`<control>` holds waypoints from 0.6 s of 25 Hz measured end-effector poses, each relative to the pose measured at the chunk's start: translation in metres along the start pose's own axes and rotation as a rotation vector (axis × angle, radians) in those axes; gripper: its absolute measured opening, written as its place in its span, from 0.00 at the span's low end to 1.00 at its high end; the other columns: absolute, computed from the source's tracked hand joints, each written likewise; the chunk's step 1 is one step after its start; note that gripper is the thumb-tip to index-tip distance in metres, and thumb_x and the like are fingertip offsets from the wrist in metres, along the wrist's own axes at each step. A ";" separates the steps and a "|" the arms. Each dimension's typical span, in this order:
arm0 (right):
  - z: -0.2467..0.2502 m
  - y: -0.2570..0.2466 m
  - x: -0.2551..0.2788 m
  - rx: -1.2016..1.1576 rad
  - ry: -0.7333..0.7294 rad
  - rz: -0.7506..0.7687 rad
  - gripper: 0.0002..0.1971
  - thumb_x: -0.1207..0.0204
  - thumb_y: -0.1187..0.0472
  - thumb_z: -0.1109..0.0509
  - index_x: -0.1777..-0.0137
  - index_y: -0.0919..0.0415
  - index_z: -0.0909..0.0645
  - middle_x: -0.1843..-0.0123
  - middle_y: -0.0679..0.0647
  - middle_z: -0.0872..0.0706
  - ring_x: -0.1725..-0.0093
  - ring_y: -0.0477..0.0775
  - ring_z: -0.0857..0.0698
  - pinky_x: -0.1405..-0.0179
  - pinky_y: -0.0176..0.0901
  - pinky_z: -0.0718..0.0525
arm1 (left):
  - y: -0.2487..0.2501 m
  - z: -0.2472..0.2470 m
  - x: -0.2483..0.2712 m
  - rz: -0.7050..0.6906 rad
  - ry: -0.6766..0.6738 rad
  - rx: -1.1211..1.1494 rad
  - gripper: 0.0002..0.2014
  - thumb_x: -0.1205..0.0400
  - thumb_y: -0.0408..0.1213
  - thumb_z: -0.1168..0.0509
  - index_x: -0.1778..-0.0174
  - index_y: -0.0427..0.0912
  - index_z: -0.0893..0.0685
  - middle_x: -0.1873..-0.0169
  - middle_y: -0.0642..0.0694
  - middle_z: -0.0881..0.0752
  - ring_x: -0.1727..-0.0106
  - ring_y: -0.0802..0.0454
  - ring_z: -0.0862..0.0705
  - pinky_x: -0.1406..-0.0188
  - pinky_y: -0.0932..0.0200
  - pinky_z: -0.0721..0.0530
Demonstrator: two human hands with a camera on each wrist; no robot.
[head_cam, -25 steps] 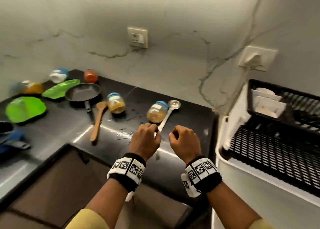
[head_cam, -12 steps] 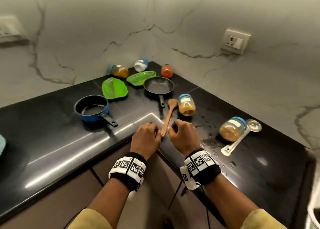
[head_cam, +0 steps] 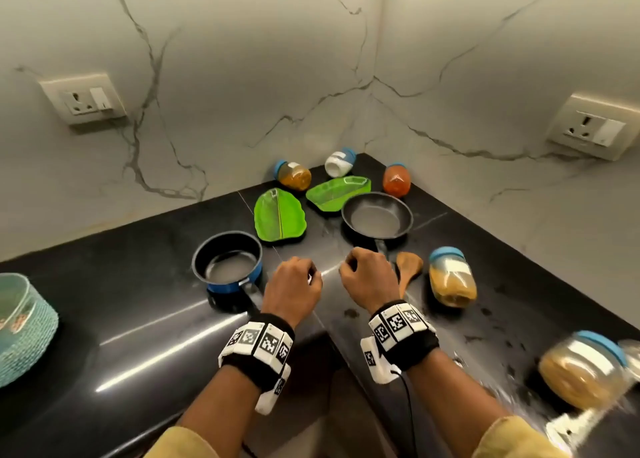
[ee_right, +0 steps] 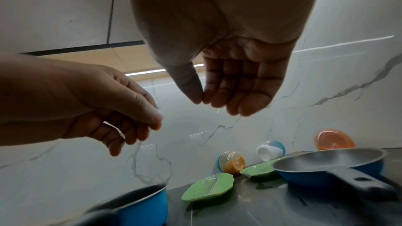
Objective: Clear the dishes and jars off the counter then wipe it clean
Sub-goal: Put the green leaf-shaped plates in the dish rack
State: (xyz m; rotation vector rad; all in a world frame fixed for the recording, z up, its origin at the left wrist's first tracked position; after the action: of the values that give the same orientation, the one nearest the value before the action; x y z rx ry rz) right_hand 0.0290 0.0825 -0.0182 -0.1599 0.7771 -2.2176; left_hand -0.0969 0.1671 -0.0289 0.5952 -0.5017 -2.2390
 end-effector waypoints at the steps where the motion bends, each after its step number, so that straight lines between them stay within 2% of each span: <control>1: -0.005 -0.002 -0.023 -0.008 -0.020 -0.018 0.08 0.28 0.54 0.34 0.61 0.56 0.18 0.56 0.57 0.11 0.52 0.64 0.14 0.57 0.48 0.20 | -0.004 0.001 -0.020 0.011 0.010 -0.012 0.09 0.21 0.41 0.34 0.61 0.40 0.15 0.60 0.41 0.14 0.56 0.41 0.16 0.57 0.51 0.22; 6: -0.040 -0.008 -0.114 -0.085 -0.120 -0.099 0.07 0.29 0.55 0.33 0.63 0.56 0.17 0.53 0.63 0.11 0.49 0.67 0.14 0.52 0.49 0.18 | -0.034 0.000 -0.084 0.112 0.017 -0.046 0.09 0.21 0.41 0.34 0.61 0.40 0.14 0.60 0.41 0.13 0.56 0.40 0.16 0.59 0.52 0.21; 10: -0.074 -0.010 -0.175 -0.178 -0.198 -0.243 0.13 0.31 0.56 0.33 0.56 0.62 0.12 0.50 0.65 0.11 0.46 0.68 0.15 0.49 0.49 0.18 | -0.062 -0.004 -0.125 0.215 -0.051 -0.068 0.09 0.22 0.43 0.35 0.56 0.42 0.12 0.57 0.42 0.11 0.53 0.40 0.14 0.53 0.49 0.16; 13: -0.093 -0.007 -0.208 -0.261 -0.186 -0.373 0.15 0.29 0.57 0.33 0.52 0.68 0.13 0.46 0.69 0.12 0.44 0.70 0.16 0.49 0.50 0.19 | -0.084 -0.004 -0.163 0.277 -0.096 -0.109 0.11 0.23 0.43 0.35 0.52 0.45 0.10 0.54 0.42 0.10 0.50 0.40 0.13 0.49 0.49 0.15; 15: -0.102 -0.001 -0.224 -0.309 -0.175 -0.499 0.17 0.26 0.59 0.33 0.44 0.71 0.16 0.40 0.71 0.15 0.39 0.71 0.18 0.44 0.51 0.20 | -0.101 -0.005 -0.191 0.323 -0.143 -0.160 0.13 0.24 0.43 0.35 0.49 0.44 0.10 0.51 0.40 0.10 0.48 0.38 0.13 0.48 0.50 0.16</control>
State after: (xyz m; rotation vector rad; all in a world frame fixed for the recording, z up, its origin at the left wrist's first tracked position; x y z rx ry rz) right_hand 0.1499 0.2894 -0.0720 -0.7616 1.0651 -2.4785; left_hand -0.0351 0.3740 -0.0358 0.2513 -0.4491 -1.9960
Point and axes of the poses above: each hand's wrist, its own x-axis away from the middle knuckle, its own z-axis out of the back of the hand, y = z × x, the point moved 2 cm from there along -x, towards the middle knuckle
